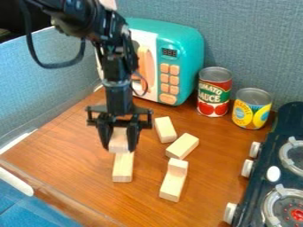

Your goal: Take the rectangle and put it on the left side of the other rectangle

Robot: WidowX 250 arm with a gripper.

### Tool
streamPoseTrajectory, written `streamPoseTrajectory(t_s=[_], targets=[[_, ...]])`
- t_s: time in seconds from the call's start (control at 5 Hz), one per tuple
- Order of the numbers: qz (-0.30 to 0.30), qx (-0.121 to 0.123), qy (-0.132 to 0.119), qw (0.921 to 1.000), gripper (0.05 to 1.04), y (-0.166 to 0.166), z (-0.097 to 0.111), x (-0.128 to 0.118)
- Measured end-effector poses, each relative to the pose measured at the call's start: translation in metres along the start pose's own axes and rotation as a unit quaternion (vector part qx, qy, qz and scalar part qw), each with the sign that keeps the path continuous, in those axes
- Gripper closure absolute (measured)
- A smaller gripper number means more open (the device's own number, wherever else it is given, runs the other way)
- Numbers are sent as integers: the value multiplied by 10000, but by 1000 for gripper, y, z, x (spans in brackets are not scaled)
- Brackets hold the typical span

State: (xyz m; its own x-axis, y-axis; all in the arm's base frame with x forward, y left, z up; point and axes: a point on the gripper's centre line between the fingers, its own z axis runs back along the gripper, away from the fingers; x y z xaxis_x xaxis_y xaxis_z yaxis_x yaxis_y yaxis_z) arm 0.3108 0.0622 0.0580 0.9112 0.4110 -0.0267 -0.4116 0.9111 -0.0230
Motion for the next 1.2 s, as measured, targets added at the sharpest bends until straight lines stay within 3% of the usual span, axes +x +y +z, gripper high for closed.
streamPoseTrajectory(t_s=[0.4, 0.6, 1.2], targets=[[-811, 74, -59, 9967, 508, 23, 11, 23], [-742, 132, -117, 9971, 508, 43, 16, 29], [-128, 91, 28, 9999, 508, 79, -18, 37]])
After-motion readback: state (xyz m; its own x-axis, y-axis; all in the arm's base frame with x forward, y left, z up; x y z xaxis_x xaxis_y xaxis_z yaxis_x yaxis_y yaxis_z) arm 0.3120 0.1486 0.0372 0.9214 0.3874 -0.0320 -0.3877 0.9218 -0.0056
